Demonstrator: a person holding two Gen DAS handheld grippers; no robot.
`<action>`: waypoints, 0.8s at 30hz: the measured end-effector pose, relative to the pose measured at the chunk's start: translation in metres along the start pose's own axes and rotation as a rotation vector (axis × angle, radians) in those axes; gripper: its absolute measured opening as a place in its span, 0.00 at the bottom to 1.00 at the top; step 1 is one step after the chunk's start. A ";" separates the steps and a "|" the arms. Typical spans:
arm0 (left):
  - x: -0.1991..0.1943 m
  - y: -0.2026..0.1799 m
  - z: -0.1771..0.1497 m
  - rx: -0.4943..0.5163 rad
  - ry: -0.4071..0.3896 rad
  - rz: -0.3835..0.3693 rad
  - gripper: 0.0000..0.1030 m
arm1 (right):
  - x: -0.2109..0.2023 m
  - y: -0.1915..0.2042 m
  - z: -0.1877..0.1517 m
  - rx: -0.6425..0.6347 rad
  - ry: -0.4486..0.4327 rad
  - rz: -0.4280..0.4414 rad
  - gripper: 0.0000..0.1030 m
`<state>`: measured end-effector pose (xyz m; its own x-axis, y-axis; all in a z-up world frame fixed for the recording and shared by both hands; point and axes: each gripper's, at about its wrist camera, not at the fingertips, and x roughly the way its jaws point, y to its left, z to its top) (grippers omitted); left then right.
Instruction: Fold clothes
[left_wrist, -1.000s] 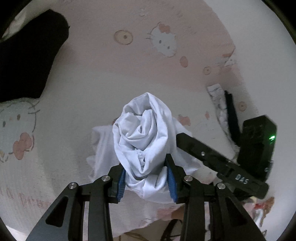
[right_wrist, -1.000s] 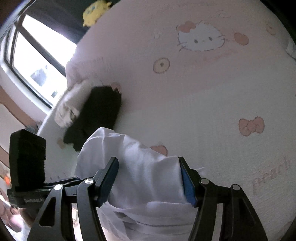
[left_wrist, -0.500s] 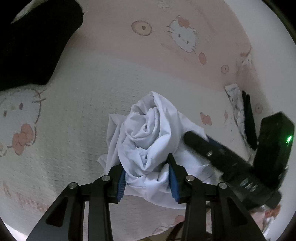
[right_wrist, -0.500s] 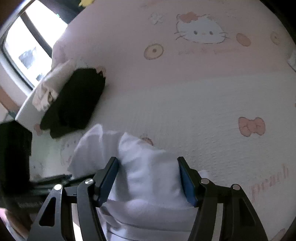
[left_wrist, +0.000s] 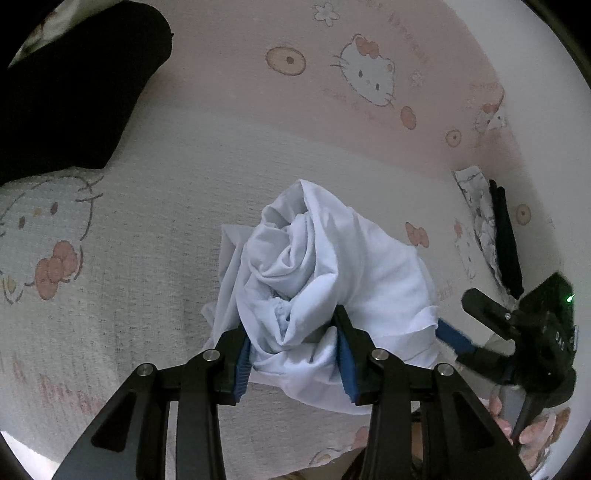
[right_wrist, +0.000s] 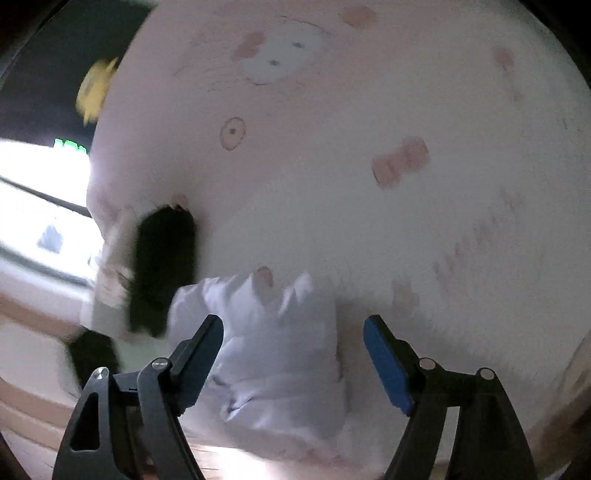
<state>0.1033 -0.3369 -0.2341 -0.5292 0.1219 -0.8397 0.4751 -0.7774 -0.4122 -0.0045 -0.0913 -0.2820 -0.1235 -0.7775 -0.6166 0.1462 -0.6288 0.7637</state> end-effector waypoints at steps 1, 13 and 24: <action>0.000 0.001 -0.001 -0.003 -0.003 -0.003 0.36 | -0.001 -0.007 -0.002 0.042 0.002 0.029 0.76; -0.019 0.023 -0.006 -0.134 0.008 -0.130 0.44 | 0.042 -0.026 -0.024 0.198 0.069 0.141 0.76; -0.051 0.033 0.018 -0.197 -0.054 -0.185 0.74 | 0.037 -0.021 -0.029 0.153 0.049 0.087 0.72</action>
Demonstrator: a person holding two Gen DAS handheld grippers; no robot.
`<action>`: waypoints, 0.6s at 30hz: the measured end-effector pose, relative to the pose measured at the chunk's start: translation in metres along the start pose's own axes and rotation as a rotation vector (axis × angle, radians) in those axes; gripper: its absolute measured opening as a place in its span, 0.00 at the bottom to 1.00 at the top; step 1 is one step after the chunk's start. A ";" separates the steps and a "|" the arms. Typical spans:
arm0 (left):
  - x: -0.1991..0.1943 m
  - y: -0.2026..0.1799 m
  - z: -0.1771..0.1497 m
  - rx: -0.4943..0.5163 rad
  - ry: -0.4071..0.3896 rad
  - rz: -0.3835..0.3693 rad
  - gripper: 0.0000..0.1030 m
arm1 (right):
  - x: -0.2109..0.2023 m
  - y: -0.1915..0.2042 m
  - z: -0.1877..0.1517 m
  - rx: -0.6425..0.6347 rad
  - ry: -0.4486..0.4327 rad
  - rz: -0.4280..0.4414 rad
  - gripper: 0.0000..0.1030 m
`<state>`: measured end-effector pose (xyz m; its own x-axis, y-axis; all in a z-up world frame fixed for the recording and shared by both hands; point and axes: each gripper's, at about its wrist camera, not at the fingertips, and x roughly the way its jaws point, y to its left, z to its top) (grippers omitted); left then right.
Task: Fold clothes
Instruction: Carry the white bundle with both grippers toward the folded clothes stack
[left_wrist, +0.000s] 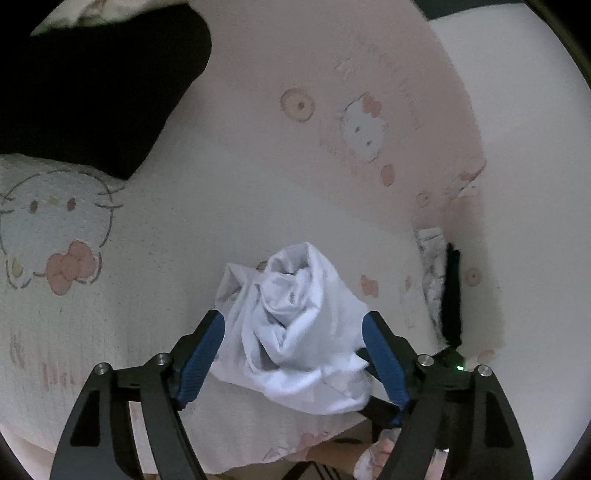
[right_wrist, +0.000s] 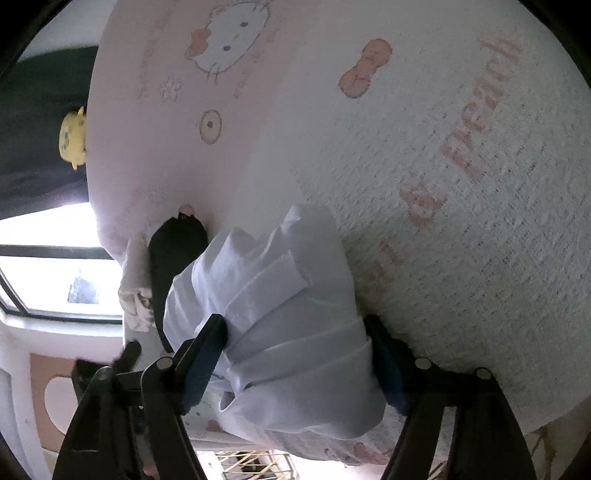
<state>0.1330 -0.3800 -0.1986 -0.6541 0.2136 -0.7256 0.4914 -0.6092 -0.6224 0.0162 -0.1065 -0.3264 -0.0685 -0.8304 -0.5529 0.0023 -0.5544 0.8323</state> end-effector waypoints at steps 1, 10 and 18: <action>0.008 -0.003 0.002 0.008 0.019 0.013 0.74 | 0.000 0.000 0.001 -0.004 0.006 -0.002 0.72; 0.047 0.011 -0.019 0.035 0.009 0.093 0.74 | -0.001 0.005 0.000 -0.038 0.013 -0.039 0.72; 0.047 0.031 -0.039 -0.057 -0.005 0.016 0.74 | -0.001 0.048 -0.004 -0.311 -0.019 -0.249 0.73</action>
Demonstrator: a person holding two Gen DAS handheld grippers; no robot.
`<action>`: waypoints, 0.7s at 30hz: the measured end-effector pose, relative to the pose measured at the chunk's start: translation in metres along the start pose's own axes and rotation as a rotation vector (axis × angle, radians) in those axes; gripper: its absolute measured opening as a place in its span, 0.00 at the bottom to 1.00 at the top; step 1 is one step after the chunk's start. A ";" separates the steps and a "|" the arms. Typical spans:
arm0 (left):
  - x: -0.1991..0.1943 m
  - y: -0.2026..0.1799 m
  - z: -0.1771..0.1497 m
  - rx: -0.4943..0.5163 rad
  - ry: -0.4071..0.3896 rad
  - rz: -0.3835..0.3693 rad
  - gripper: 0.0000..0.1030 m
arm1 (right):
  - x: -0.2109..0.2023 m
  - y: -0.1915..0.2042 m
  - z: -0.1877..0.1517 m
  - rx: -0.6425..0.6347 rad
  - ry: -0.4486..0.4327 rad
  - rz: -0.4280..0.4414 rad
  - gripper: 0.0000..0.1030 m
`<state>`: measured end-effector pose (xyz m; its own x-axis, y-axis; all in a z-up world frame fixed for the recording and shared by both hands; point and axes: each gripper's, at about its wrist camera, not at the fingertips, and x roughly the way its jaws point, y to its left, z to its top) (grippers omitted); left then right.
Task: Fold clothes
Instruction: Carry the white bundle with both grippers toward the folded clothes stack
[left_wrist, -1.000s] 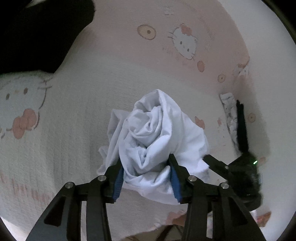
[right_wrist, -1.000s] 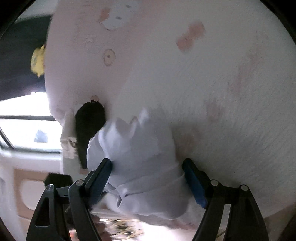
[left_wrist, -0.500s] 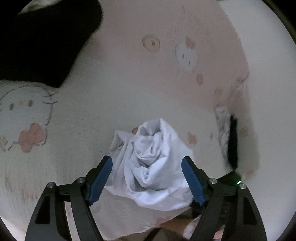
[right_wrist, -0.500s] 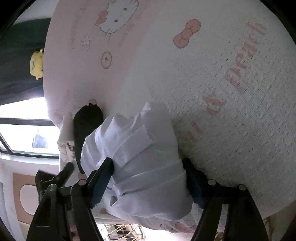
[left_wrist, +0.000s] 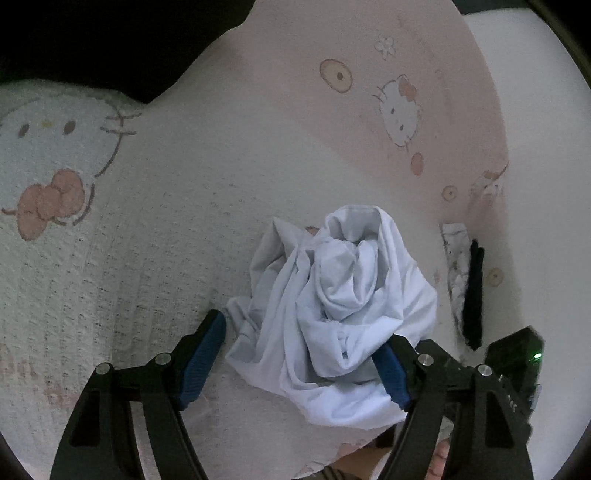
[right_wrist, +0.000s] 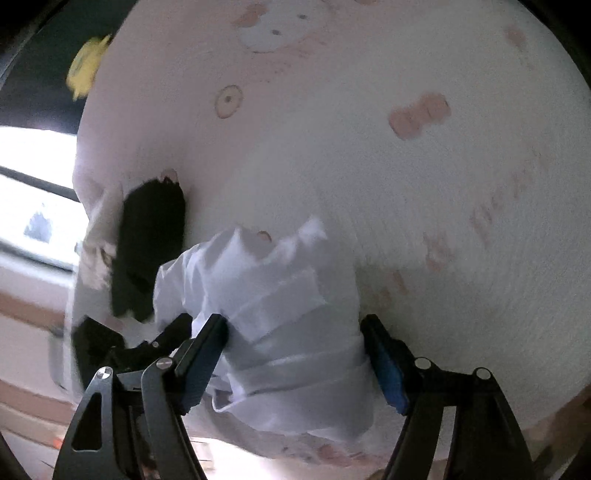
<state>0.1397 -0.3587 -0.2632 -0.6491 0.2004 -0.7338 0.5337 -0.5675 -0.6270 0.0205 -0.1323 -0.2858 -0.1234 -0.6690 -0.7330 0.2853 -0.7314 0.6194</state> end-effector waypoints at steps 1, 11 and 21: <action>0.000 0.000 -0.001 -0.007 -0.006 -0.002 0.74 | 0.000 0.003 0.000 -0.025 -0.010 -0.015 0.73; 0.010 -0.007 -0.004 -0.018 -0.043 -0.044 0.68 | 0.016 -0.012 0.003 0.109 -0.008 0.083 0.80; 0.010 -0.022 -0.011 0.043 -0.082 -0.031 0.52 | 0.014 -0.002 -0.001 0.039 -0.071 0.029 0.82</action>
<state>0.1272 -0.3353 -0.2600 -0.7084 0.1532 -0.6890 0.4897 -0.5964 -0.6360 0.0195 -0.1401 -0.2978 -0.1828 -0.6970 -0.6934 0.2526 -0.7149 0.6520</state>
